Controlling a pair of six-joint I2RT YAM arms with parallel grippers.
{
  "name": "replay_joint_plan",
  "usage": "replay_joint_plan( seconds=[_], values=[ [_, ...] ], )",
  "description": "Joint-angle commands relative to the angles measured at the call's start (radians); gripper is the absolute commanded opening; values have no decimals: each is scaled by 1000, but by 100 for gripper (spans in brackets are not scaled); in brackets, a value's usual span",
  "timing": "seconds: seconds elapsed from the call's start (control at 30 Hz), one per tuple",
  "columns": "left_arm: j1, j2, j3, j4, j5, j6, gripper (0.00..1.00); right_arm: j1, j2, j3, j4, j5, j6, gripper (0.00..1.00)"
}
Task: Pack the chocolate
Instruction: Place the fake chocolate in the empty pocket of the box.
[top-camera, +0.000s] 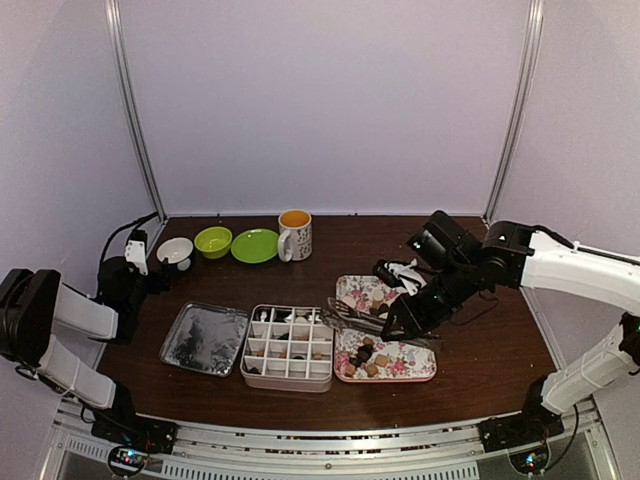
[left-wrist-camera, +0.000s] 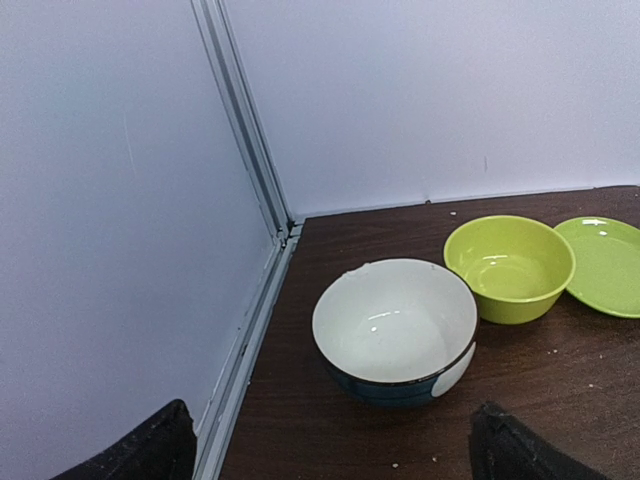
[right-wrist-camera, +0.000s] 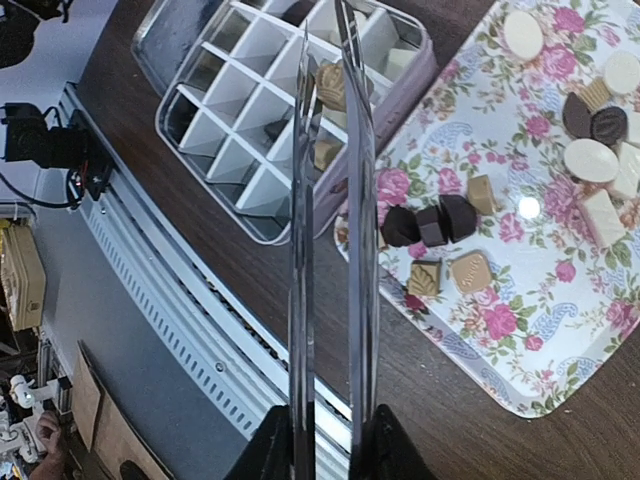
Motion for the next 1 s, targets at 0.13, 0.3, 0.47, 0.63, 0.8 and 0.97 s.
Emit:
replay_joint_plan(
  seconds=[0.13,0.3,0.47,0.63,0.8,0.97],
  values=[
    [7,1,22,53,-2,-6,98,71,-28,-17,149,-128,5,26],
    [7,1,22,52,-1,-6,98,141,7,-24,207,-138,13,26],
    [7,1,22,53,-2,-6,98,194,76,-32,279,-148,30,26],
    [7,1,22,53,-1,-6,98,208,138,-45,352,-152,39,25],
    [7,1,22,53,-2,-6,98,207,159,-48,368,-135,35,25],
    [7,1,22,51,-1,-6,98,207,161,-49,358,-128,30,25]
  ],
)
